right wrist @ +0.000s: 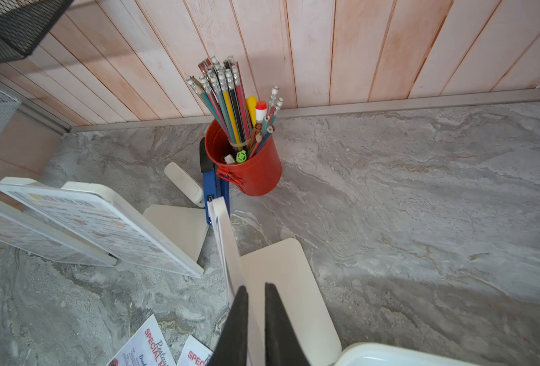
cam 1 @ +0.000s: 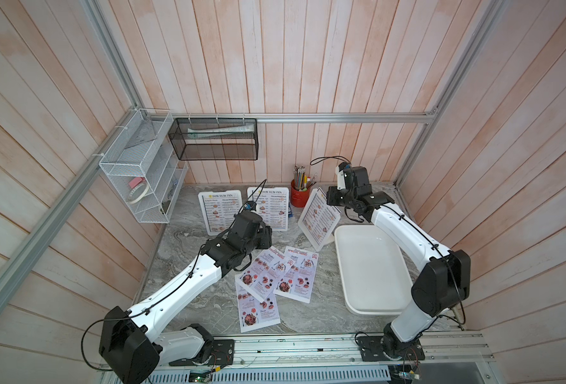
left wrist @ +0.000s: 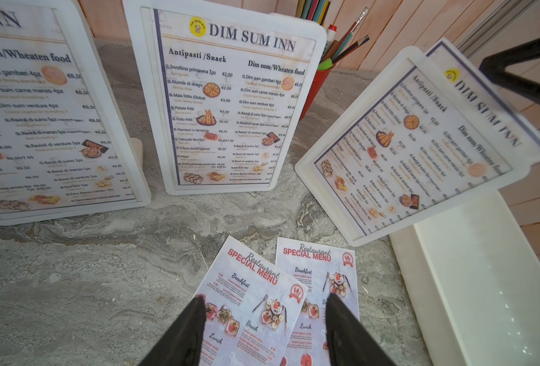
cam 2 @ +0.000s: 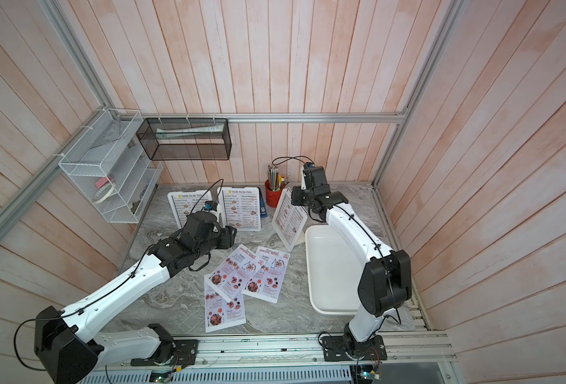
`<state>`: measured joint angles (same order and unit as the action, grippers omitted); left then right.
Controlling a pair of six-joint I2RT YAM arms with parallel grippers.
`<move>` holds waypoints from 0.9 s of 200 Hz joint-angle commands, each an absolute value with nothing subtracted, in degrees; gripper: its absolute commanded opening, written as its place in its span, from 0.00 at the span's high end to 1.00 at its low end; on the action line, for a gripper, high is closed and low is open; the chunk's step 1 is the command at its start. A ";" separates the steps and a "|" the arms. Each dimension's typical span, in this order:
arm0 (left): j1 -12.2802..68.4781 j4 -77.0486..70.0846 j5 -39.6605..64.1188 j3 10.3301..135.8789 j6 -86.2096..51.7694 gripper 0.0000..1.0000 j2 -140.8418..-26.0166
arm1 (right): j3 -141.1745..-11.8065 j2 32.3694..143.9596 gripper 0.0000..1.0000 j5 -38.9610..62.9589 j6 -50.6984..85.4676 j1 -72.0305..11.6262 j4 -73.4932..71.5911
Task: Replace the menus in the menu holders
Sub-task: Insert the menu into the menu holder.
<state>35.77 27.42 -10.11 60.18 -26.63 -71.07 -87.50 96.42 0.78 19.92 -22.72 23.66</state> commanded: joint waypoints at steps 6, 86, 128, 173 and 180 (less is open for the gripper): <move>35.42 27.16 -10.01 59.88 -27.14 0.37 -69.68 | -87.36 95.87 0.87 2.24 20.55 -22.92 22.32; 35.42 27.04 -10.11 59.65 -27.23 0.37 -69.33 | -87.96 95.11 0.86 2.11 19.63 -22.90 23.42; 35.42 26.92 -9.91 59.86 -27.37 0.37 -69.27 | -87.51 95.95 0.85 3.69 19.61 -22.78 23.25; 35.44 27.93 -10.70 59.77 -27.25 0.37 -68.30 | -85.83 96.52 0.85 5.16 20.69 -22.81 20.80; 35.40 27.95 -10.72 59.75 -27.25 0.37 -68.43 | -85.86 96.51 0.85 5.33 20.91 -22.86 20.51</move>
